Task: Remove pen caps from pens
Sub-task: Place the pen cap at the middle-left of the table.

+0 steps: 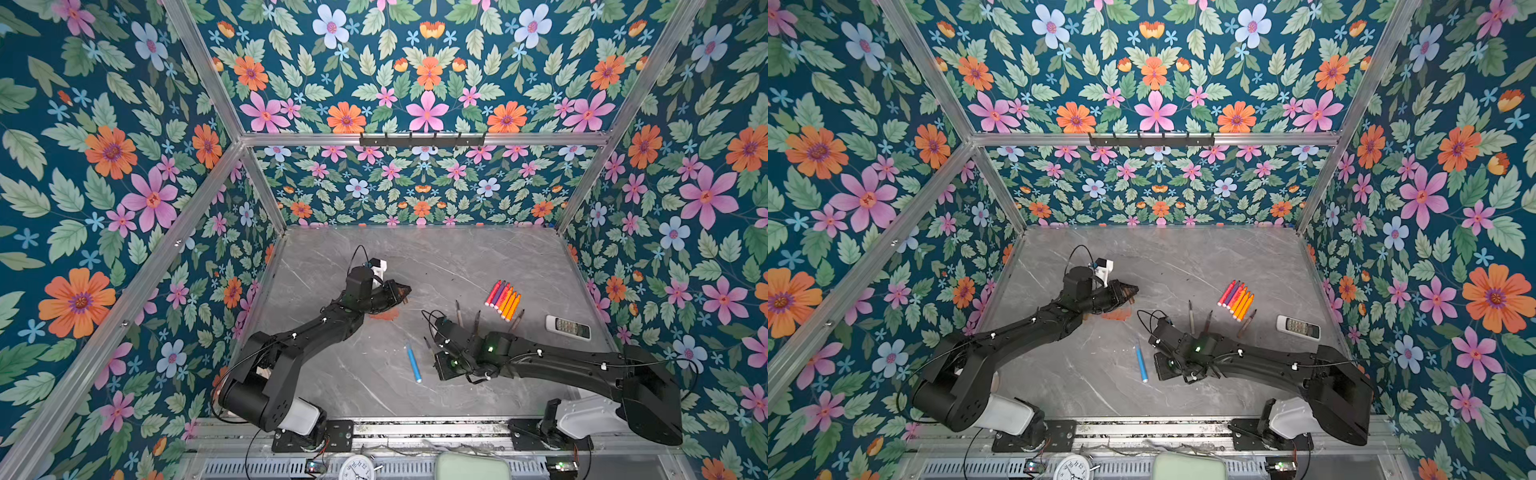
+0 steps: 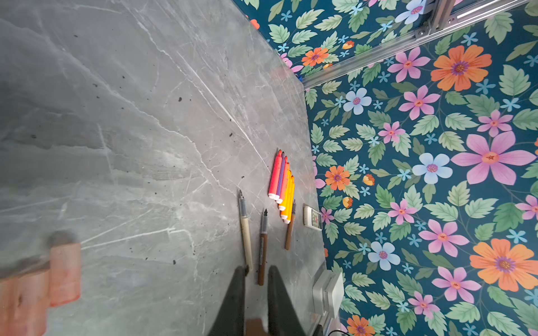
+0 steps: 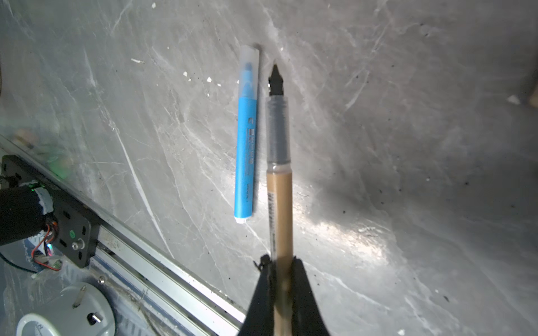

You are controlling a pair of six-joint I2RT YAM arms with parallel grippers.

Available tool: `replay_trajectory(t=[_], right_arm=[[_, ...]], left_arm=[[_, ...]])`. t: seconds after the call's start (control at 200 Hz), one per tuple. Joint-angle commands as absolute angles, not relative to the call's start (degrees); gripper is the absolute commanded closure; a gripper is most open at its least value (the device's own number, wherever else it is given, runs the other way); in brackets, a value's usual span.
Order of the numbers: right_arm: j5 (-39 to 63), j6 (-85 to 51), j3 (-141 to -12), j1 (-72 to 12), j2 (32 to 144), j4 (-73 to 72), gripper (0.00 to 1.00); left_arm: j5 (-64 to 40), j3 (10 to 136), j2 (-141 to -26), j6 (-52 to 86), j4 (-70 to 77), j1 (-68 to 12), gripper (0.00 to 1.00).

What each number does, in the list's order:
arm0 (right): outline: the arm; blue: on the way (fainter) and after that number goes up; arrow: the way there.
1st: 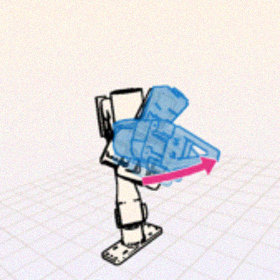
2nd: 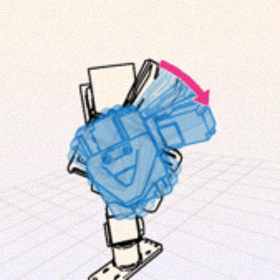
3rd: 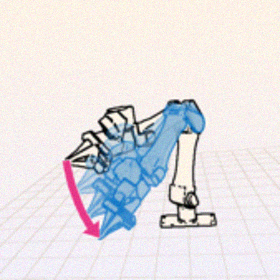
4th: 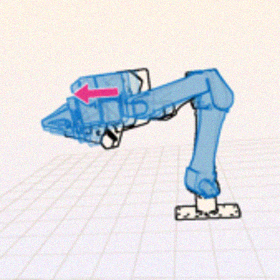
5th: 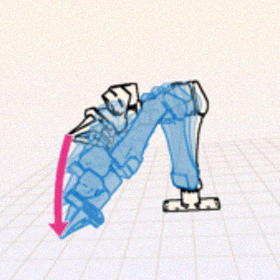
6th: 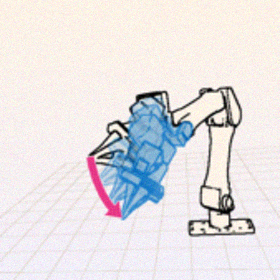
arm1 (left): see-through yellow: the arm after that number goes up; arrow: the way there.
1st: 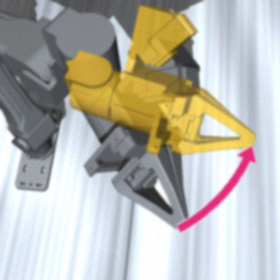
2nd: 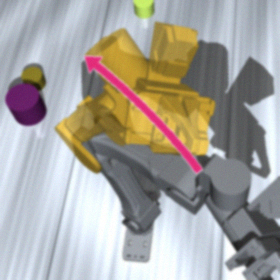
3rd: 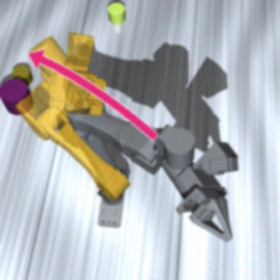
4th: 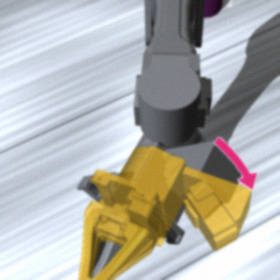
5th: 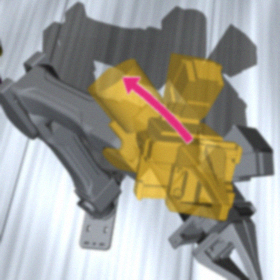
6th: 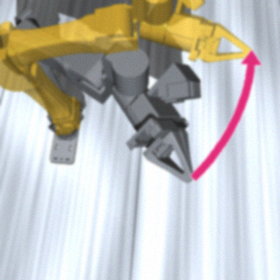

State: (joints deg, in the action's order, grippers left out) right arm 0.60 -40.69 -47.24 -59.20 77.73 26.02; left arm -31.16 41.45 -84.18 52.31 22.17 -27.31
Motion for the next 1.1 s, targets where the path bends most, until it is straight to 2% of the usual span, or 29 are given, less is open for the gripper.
replay_trajectory(t=[0.0, 0.165, 0.295, 0.4, 0.44, 0.525, 0.865, 0.94, 1.035, 1.095], right_arm=[[-0.09, -39.93, -46.0, -56.19, 75.26, 28.3, 1.0], [1.36, -38.38, -42.79, -49.42, 67.52, 30.54, 1.0], [1.69, -36.31, -40.61, -43.84, 61.58, 33.52, 1.0], [1.16, -34.62, -38.76, -40.32, 57.09, 35.25, 1.0], [1.15, -34.32, -38.38, -39.51, 55.81, 35.76, 1.0], [0.76, -33.91, -38.23, -39.11, 54.09, 37.0, 1.0], [1.3, -34.47, -36.26, -39.11, 51.97, 37.53, 1.0], [1.21, -34.61, -36.12, -39.18, 51.38, 37.93, 1.0], [0.73, -34.53, -36.38, -39.12, 50.98, 38.67, 1.0], [0.54, -34.41, -36.52, -39.2, 50.89, 38.93, 1.0]], left_arm=[[-31.16, 39.51, -82.81, 49.73, 22.21, -26.3, 1.0], [-27.34, 37.18, -78.42, 43.55, 13.03, -22.18, 1.0], [-12.76, 38.22, -75.03, 35.6, -0.24, -19.46, 1.0], [-7.21, 38.83, -75.25, 31.96, -4.33, -16.34, 1.0], [-5.98, 39.05, -75.8, 30.94, -5.18, -15.13, 1.0], [-4.19, 38.95, -77.64, 29.12, -5.34, -13.0, 0.93], [-3.56, 37.34, -86.27, 27.42, -2.55, -7.18, 0.92], [-5.25, 37.7, -87.92, 27.29, -1.81, -6.68, 0.86], [-6.69, 37.5, -88.15, 27.75, -0.51, -6.7, 0.62], [-7.24, 37.61, -88.2, 27.77, -0.22, -6.67, 0.58]])
